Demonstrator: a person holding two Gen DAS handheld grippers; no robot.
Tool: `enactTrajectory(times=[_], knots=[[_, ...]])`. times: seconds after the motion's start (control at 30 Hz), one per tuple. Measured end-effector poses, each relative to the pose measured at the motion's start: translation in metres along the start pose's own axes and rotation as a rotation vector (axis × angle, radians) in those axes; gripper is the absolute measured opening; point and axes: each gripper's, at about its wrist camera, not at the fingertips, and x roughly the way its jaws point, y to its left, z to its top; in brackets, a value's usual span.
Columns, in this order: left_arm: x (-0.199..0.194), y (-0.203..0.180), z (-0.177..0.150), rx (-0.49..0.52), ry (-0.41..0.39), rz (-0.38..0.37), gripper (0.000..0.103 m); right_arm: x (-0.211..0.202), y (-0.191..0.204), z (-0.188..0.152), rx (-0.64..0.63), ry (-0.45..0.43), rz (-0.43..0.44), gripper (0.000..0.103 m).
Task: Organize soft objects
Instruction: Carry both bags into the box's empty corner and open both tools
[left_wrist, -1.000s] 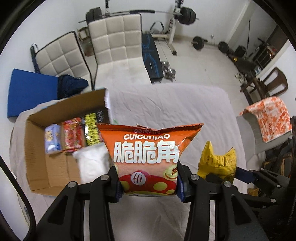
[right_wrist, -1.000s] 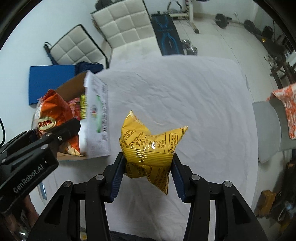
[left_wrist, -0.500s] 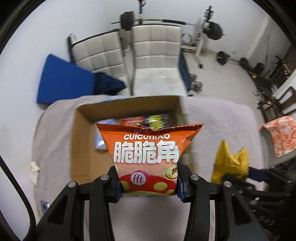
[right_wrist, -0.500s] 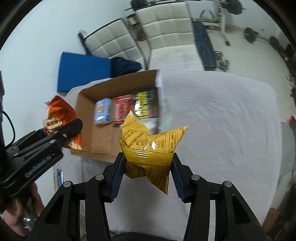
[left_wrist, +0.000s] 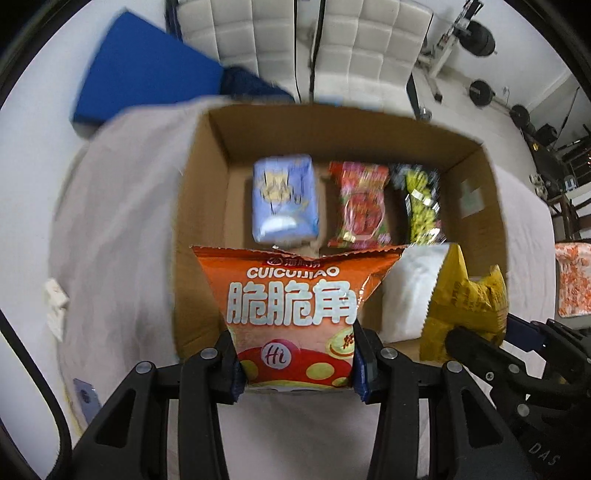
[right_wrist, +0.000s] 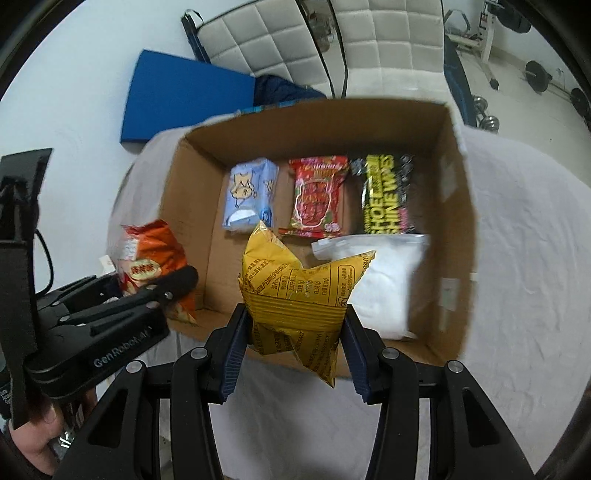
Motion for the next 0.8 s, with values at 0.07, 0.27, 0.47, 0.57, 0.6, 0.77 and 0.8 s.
enactTrajectory(times=[0.07,0.27,0.47,0.57,0.6,0.77,0.8], knots=[[0.018,0.006,0.002,-0.008,0.041,-0.023,0.041,0.018,-0.001,0.004,0.005,0.017,0.0,0.051],[0.059,0.018,0.004,-0.002,0.113,-0.028,0.041,0.063,0.004,0.008,-0.007,0.052,-0.027,0.051],[0.082,0.025,0.007,-0.028,0.143,-0.047,0.041,0.088,0.004,0.011,0.008,0.085,-0.028,0.054],[0.089,0.028,0.007,-0.04,0.154,-0.05,0.041,0.093,0.005,0.012,0.008,0.089,-0.035,0.055],[0.089,0.029,0.007,-0.044,0.153,-0.049,0.042,0.095,0.005,0.013,0.007,0.092,-0.04,0.055],[0.088,0.031,0.004,-0.053,0.155,-0.041,0.042,0.094,0.005,0.017,0.003,0.088,-0.049,0.055],[0.086,0.033,0.002,-0.053,0.15,-0.036,0.042,0.092,0.006,0.018,0.001,0.085,-0.048,0.055]])
